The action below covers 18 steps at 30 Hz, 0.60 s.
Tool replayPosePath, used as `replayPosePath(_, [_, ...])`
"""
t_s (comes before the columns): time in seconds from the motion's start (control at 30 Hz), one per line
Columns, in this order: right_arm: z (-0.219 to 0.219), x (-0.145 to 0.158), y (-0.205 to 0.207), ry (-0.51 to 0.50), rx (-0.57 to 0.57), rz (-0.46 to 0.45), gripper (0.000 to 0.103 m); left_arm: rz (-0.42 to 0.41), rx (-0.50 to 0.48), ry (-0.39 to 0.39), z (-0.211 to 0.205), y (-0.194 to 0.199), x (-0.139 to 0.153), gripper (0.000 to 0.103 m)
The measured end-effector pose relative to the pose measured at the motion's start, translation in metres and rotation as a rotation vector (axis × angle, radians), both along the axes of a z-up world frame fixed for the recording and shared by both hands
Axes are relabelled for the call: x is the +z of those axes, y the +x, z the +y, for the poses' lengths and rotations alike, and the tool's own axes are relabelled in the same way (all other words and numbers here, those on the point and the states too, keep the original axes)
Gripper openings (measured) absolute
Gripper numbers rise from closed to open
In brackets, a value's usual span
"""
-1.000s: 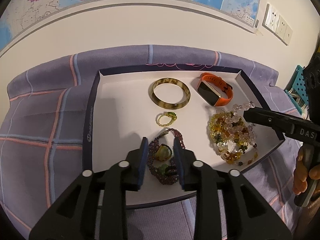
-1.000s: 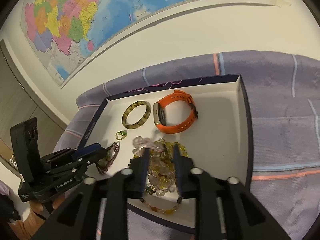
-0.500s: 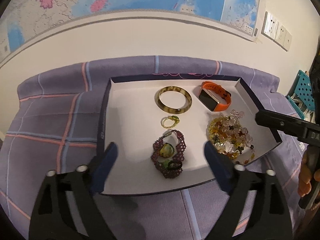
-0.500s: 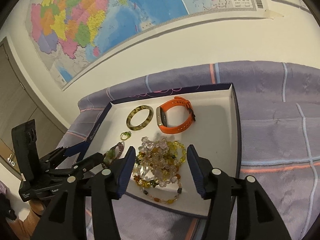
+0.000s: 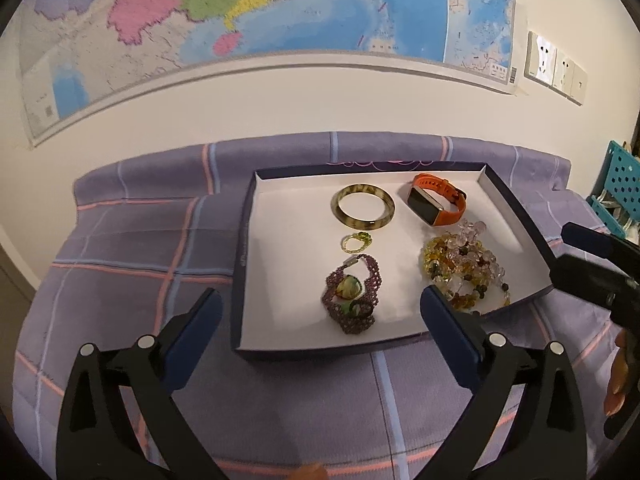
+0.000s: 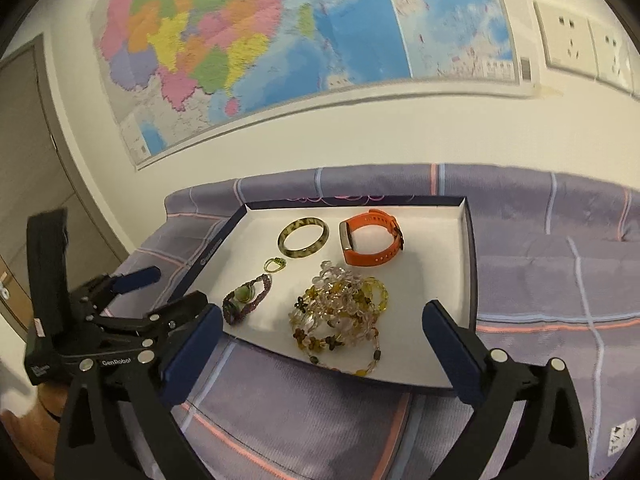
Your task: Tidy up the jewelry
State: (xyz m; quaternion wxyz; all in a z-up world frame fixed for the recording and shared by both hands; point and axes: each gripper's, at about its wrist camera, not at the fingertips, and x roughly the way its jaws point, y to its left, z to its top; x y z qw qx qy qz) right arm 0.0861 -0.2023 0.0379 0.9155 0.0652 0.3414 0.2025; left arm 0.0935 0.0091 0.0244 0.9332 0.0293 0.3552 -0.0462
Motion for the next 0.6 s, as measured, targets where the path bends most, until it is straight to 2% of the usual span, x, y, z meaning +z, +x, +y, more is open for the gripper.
replayPosePath(0.1, [0.005,-0.001,-0.01,-0.04,-0.024,-0.014,0.096,0.003,0.013,0.007,0.0,-0.009,0.0,0.097])
replayPosePath(0.6, [0.019,-0.017,-0.051,-0.098,-0.079,-0.008,0.096,-0.022,0.047,0.018,0.002,-0.055,-0.002,0.097])
